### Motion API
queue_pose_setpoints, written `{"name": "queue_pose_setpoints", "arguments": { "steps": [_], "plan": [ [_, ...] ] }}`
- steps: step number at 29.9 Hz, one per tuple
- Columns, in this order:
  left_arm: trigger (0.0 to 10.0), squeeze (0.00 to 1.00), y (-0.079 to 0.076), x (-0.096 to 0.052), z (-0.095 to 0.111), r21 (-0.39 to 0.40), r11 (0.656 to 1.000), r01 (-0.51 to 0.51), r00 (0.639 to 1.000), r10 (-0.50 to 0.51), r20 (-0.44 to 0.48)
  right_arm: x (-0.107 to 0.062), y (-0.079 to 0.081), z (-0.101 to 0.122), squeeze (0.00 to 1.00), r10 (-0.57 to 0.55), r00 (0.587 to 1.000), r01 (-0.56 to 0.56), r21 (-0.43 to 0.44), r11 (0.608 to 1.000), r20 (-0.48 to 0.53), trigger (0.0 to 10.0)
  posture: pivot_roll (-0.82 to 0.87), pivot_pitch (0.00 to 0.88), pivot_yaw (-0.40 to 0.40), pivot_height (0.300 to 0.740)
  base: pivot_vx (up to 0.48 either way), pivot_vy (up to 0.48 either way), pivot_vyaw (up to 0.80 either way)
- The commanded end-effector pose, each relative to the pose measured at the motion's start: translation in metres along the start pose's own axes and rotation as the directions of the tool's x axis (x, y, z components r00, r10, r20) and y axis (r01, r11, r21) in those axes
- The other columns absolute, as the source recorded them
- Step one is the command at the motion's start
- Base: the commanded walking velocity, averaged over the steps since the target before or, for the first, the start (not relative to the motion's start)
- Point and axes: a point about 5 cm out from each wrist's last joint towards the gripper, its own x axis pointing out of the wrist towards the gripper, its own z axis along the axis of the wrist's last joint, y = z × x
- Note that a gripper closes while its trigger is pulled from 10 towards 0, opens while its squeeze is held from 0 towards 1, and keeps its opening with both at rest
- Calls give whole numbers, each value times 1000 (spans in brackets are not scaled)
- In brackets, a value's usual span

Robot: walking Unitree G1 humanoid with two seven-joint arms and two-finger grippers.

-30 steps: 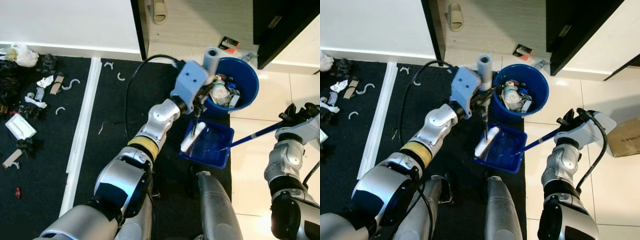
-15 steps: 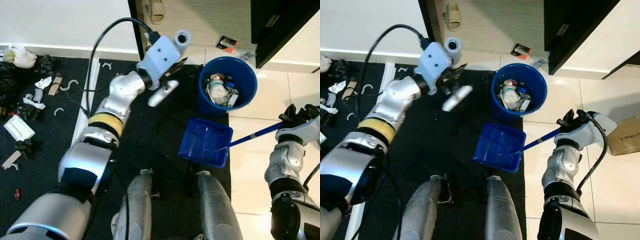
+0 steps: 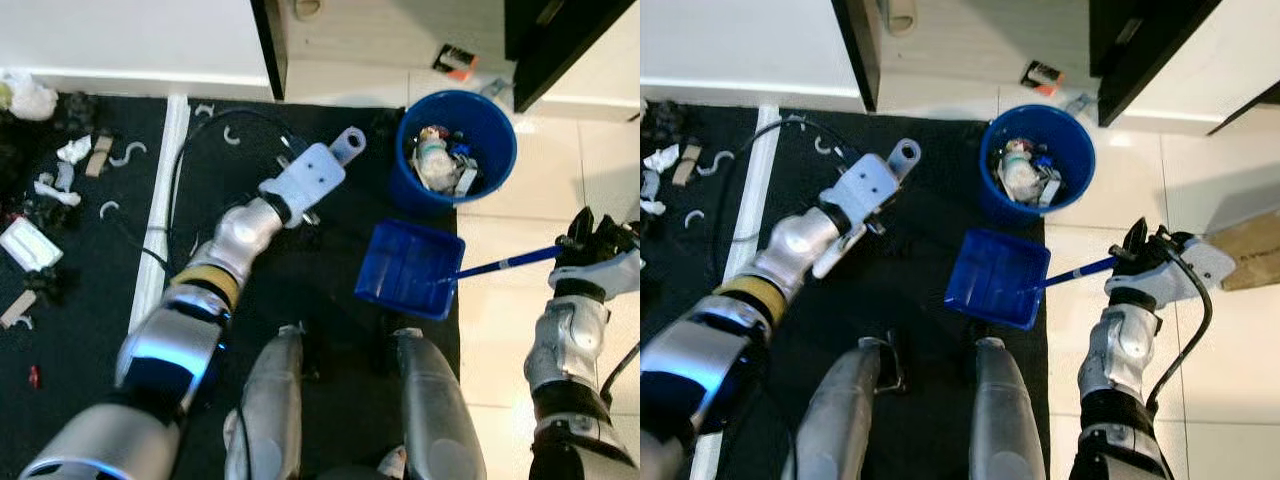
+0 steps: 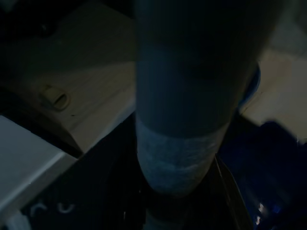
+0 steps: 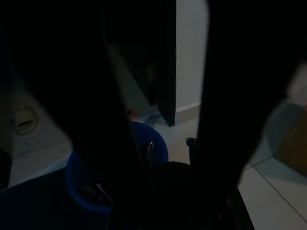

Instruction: Sweep floor

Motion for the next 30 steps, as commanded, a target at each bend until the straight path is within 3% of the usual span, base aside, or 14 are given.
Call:
{"name": "queue_pose_setpoints", "arguments": {
  "steps": [1,4,7,14,20,30],
  "plan": [
    [10000,0,-16,3,2,-125,987,-106,994,110,26,-26,0,-25,0,6,992,-5,4,1000,-127,0,-95,541,28,740,0,0,0],
    [10000,0,-17,7,8,-169,966,-197,978,206,39,-30,1,-23,0,7,993,-6,7,1000,-118,0,-95,536,32,740,0,0,0],
    [10000,0,-14,14,19,-157,940,-304,948,315,52,-35,2,-21,0,11,994,-10,8,1000,-113,0,-89,534,46,740,0,0,0],
    [10000,0,-16,19,32,-143,940,-311,937,328,116,-39,1,-18,0,8,994,-7,8,1000,-111,0,-79,538,60,740,0,0,0],
    [10000,0,-29,23,49,-240,907,-345,898,394,195,-44,-2,-17,0,0,993,1,4,1000,-116,0,-61,532,71,740,0,0,0],
    [10000,0,-40,24,53,-317,885,-341,890,413,195,-47,0,-17,0,-6,992,7,12,1000,-124,0,-51,536,80,740,0,0,0]
  ]
}}
